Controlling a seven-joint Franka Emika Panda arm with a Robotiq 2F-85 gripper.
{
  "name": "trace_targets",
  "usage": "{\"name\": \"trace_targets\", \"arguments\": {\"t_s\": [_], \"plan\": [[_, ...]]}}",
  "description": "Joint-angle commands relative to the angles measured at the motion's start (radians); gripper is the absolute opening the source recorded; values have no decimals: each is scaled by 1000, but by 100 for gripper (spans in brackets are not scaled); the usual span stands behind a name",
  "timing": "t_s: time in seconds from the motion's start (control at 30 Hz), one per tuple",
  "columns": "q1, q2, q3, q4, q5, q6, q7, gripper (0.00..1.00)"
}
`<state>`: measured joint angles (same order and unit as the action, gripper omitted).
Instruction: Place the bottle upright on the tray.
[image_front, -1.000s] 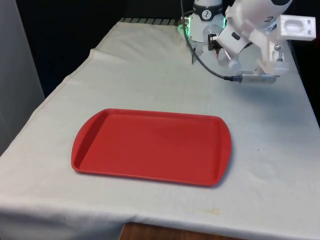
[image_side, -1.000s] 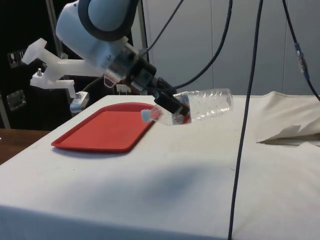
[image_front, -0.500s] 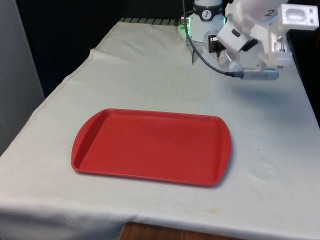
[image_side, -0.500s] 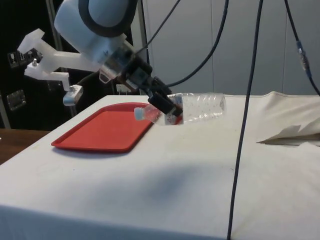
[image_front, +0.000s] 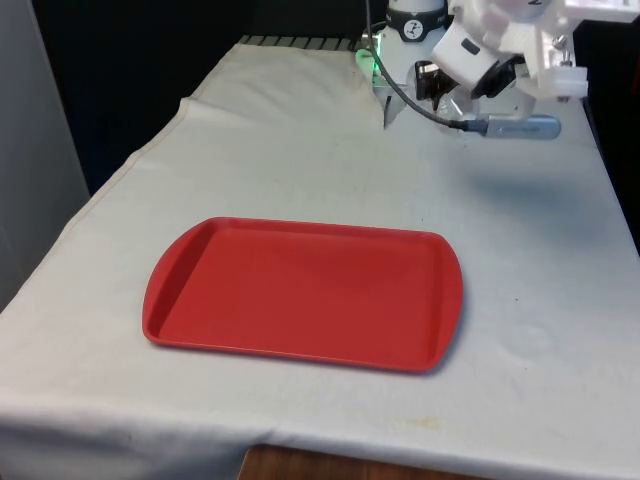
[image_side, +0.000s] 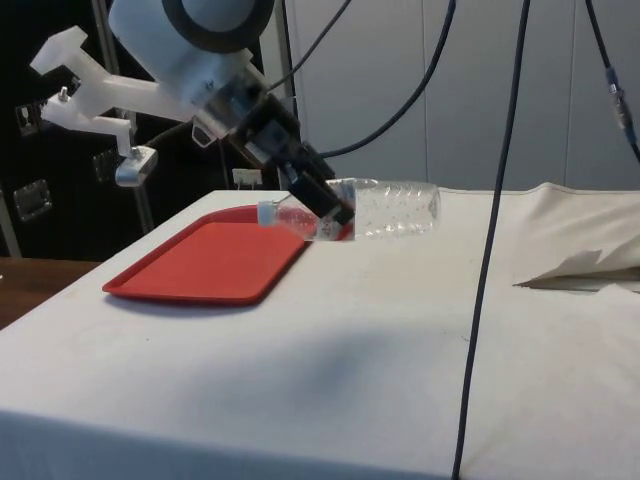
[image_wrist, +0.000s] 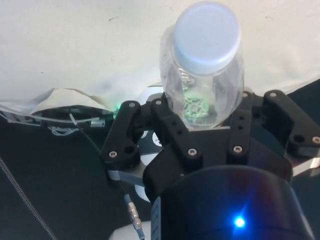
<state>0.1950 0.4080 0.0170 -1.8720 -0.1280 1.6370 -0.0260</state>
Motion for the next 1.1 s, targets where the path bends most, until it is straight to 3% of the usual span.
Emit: {"name": "trace_targets", "arguments": {"t_s": [0.0, 0.03, 0.3, 0.33, 0.6, 0.63, 1.07], "plan": [[-2, -12, 0, -10, 4, 20, 0, 35], [0, -3, 0, -2, 0, 4, 0, 35], [-4, -34, -2, -21, 5, 55, 0, 35], [-2, -22, -2, -10, 1, 36, 0, 35], [-5, -62, -2, -45, 7, 98, 0, 35], [-3, -52, -3, -34, 2, 78, 0, 35], [-8, -94, -3, -94, 11, 203, 1, 35]]}}
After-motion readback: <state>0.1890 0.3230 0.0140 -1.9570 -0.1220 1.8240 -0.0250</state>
